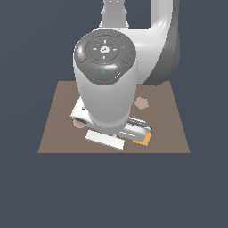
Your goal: Insert a designated object into the corresponding slot on a board.
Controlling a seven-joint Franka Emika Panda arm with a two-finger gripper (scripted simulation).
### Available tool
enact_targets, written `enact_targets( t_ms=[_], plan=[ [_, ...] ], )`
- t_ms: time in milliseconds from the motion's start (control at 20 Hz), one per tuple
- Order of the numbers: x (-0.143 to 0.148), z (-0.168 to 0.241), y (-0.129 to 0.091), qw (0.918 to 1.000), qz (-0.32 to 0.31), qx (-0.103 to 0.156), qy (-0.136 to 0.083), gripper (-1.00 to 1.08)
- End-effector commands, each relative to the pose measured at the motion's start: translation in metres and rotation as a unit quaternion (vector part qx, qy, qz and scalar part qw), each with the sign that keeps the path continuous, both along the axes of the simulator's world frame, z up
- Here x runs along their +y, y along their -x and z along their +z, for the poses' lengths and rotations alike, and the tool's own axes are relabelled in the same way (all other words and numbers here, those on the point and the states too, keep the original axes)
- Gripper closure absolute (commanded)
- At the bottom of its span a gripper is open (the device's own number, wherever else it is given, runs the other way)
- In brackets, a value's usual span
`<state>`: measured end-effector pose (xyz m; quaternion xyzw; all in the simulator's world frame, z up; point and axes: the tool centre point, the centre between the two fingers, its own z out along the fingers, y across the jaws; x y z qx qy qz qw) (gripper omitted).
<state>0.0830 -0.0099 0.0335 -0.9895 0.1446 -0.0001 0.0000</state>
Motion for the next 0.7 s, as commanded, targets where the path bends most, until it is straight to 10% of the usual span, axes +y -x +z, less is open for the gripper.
enact_targets(
  t_ms=[0, 650],
  plan=[
    [0.000, 0.000, 0.000, 1.0000, 0.000, 0.000, 0.000, 1.08],
    [0.002, 0.001, 0.027, 0.9994, -0.035, 0.001, 0.000, 1.08]
  ],
)
